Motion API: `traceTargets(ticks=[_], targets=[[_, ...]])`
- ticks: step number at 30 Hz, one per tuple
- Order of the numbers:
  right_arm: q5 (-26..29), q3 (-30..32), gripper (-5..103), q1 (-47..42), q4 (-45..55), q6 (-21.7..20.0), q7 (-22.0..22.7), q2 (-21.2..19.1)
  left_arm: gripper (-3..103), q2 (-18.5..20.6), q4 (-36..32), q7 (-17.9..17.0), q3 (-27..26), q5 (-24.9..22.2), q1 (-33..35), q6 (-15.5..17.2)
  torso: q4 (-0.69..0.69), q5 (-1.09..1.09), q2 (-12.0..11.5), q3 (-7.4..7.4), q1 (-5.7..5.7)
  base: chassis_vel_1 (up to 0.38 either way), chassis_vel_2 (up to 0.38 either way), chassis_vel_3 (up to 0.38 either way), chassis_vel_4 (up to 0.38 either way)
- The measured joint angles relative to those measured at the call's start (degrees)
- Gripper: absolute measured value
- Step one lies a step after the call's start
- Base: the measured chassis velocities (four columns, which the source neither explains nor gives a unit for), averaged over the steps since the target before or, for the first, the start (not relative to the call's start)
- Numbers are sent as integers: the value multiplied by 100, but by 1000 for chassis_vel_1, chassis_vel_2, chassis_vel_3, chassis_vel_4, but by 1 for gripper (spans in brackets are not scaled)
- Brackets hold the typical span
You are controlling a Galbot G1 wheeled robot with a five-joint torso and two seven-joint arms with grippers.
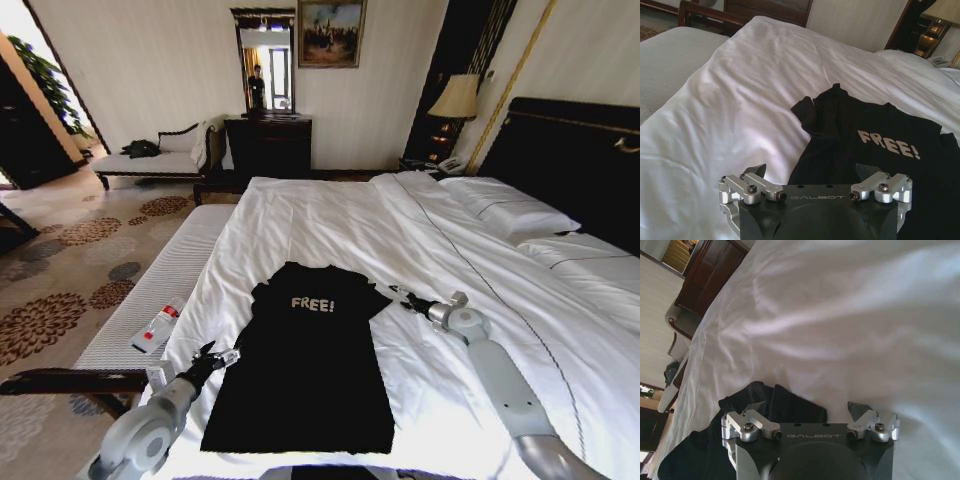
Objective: Fold the clothes on the bed.
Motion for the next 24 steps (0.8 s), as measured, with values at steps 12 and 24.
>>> traceTargets(ticks=[12,24], targets=[[-123,-42,47,10,-125,-29,-13,218,100,-6,-175,-180,-335,-338,140,32,1,1,0,0,0,0,0,0,0],[-128,18,5,-123,40,-30,-15,181,100,-137,-209,-193,-326,-303,158,38,0,1,0,0,0,0,0,0,0]])
